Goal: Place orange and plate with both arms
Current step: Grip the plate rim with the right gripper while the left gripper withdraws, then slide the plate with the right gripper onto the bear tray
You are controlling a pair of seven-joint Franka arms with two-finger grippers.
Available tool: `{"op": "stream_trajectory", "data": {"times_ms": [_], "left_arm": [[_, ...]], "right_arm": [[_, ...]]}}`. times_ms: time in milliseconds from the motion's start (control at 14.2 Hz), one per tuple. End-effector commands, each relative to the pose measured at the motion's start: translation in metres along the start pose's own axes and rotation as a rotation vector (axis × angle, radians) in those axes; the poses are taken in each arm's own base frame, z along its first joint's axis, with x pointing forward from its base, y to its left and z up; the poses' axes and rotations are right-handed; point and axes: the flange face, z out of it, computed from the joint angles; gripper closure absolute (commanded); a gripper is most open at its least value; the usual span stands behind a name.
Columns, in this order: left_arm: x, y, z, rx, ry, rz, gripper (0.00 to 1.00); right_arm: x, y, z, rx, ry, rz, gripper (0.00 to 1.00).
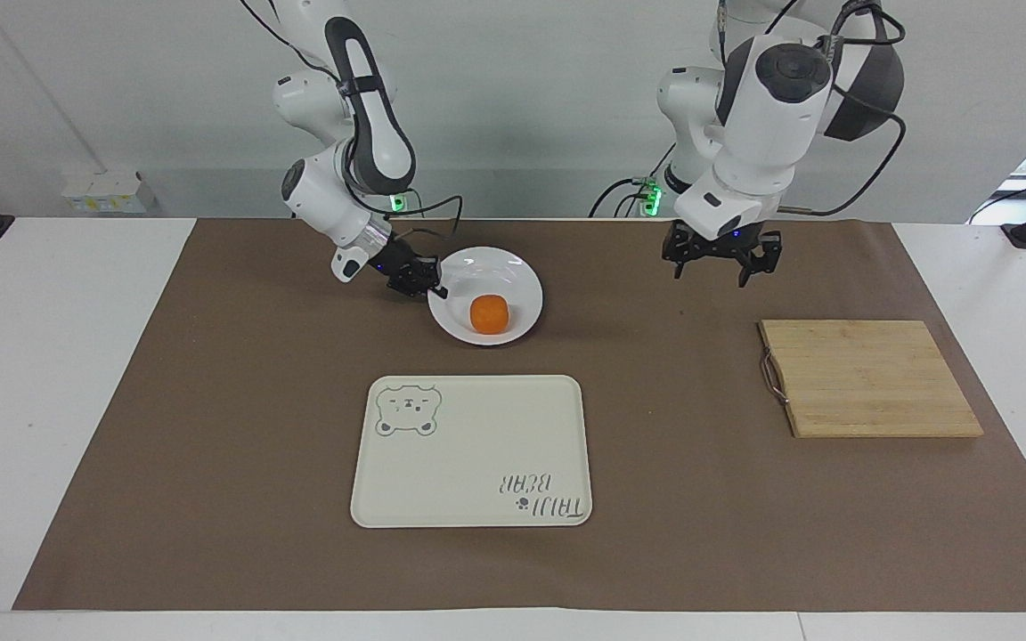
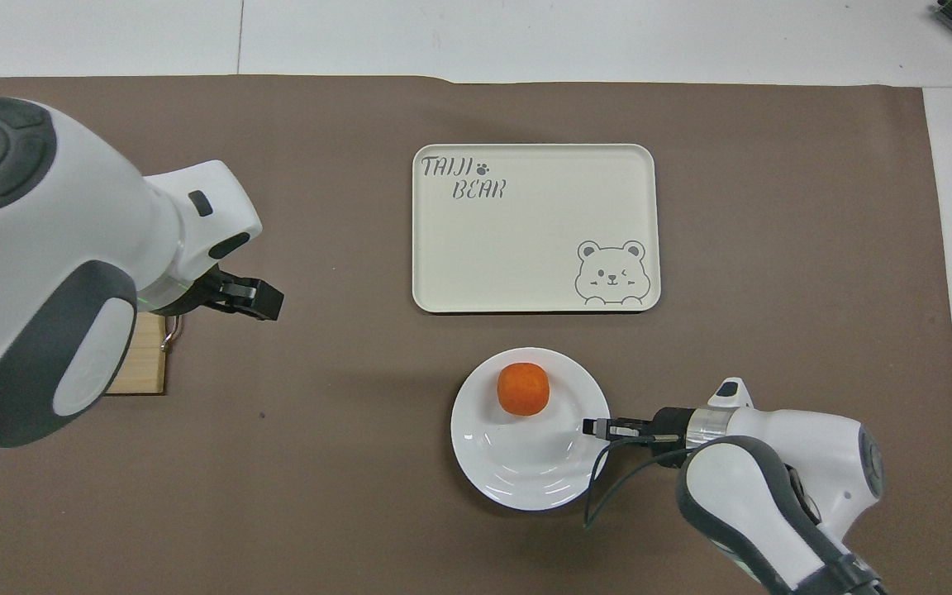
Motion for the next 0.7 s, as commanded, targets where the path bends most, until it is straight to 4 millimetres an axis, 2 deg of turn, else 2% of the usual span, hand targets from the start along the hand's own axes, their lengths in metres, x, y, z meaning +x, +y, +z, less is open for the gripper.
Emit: {"op": "stream_trajectory", "data": {"times_ms": [0,211,352,633], "left_arm": [[-0.012,-0.036,-0.012,-0.002,0.019,0.01,0.0],[-0.015,-0.067,-0.017,-0.043,0.03,0.002,0.0],[-0.015,-0.074,-0.018,-0.054,0.038,-0.012,0.0],[-0.013,-0.069,-0.022,-0.052,0.055,-0.004,0.0]], "right_arm": [[0.019,-0.022,-0.005,0.04,-0.002,-0.022,1.0],[0.035,-0.039,-0.009,0.052,0.019,-0.067,1.0],[0.044,-0.051,-0.018,0.069,0.041,-0.095,1.0],[0.063,-0.075,-0.036,0.106,0.081,-0.126,1.0]]}}
